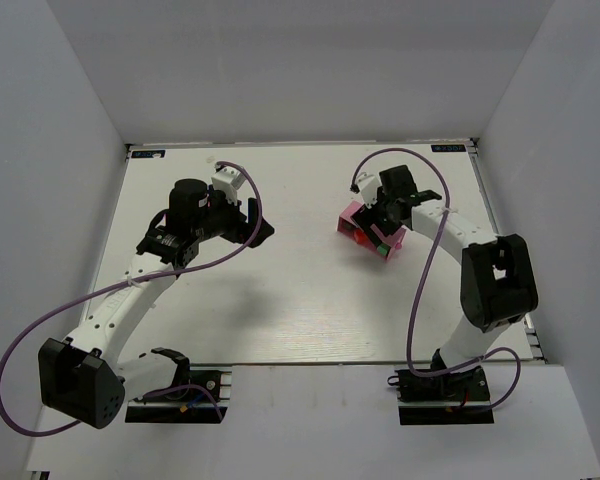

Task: Build the wood block tower

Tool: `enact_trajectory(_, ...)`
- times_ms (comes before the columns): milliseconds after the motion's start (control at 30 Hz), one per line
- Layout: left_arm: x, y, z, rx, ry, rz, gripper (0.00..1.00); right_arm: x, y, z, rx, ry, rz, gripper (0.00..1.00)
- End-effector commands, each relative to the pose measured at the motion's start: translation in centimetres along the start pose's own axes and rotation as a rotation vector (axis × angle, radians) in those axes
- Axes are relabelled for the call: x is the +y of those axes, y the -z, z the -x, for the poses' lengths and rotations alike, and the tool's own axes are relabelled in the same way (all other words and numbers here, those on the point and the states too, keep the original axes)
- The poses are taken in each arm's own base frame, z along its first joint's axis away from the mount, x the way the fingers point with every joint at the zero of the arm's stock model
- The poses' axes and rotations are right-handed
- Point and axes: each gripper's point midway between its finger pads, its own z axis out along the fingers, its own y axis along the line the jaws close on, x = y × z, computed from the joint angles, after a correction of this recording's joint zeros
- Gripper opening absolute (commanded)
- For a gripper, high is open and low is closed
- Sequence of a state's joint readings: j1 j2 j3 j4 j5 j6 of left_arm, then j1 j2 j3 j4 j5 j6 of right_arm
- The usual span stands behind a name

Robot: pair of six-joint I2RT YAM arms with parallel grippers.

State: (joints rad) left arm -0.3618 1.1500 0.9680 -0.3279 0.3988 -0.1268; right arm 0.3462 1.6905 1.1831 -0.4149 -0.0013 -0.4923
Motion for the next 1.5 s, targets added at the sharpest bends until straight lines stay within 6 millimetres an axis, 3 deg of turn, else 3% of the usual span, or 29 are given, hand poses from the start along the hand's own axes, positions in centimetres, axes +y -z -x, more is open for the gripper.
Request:
enact_trajectory(0,-0.4,0.6,1.0,-0.042,-0.025,-0.014,0.98,-1.5,0.2,1.9,-0.055,0.014,-0.02,0.9)
enact_trajectory(267,-0.2,0.4,0.8,-0.034,-0.021,-0.013,0.98,-1.5,-1.1,1.4,-0.027,0.035,0.01,0.9)
enact_trajectory(567,-0.4,0.4,0.7,-0.033,-0.021,-0.022,1.0,-0.8,-1.3,0.8,-0.019,0.05,0.09,0.9)
enact_trajectory(667,-0.4,0.4,0.7,-0.033,-0.021,-0.022,1.0,-0.7,-1.2,0.9,-0.025,0.051,0.109,0.82)
enact_trajectory(800,-0.4,0.4,0.7,-0.033,-0.021,-0.022,1.0,-0.6,-1.1,0.7,-0.022,0.046,0.136,0.65)
enact_trajectory(900,-0.4,0.4,0.7,-0.033,-0.021,-0.022,1.0,-0.3,-1.2,0.4,-0.013,0.046,0.157,0.59)
enact_trajectory(1200,-0.4,0.4,0.7,-0.033,-0.021,-0.022,1.0,0.1,-0.5,1.1,-0.032,0.041,0.189,0.01)
enact_trajectory(1467,-0.4,0.4,0.7,-0.033,-0.021,-0.022,1.0,-0.2,-0.1,1.3,-0.051,0.041,0.158,0.0)
